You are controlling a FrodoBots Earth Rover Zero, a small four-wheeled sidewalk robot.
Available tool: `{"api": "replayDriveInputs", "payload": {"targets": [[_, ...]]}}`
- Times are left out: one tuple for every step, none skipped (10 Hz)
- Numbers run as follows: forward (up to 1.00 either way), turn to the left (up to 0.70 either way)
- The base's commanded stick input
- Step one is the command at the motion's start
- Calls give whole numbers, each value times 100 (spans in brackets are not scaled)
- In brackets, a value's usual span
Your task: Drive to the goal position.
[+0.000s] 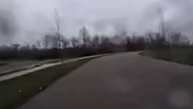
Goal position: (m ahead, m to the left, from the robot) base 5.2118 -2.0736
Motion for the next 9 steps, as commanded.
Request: {"api": "replayDriveInputs", "payload": {"targets": [[70,0],[70,0],[70,0],[70,0],[70,0],[70,0],[70,0],[70,0],[70,0]]}}
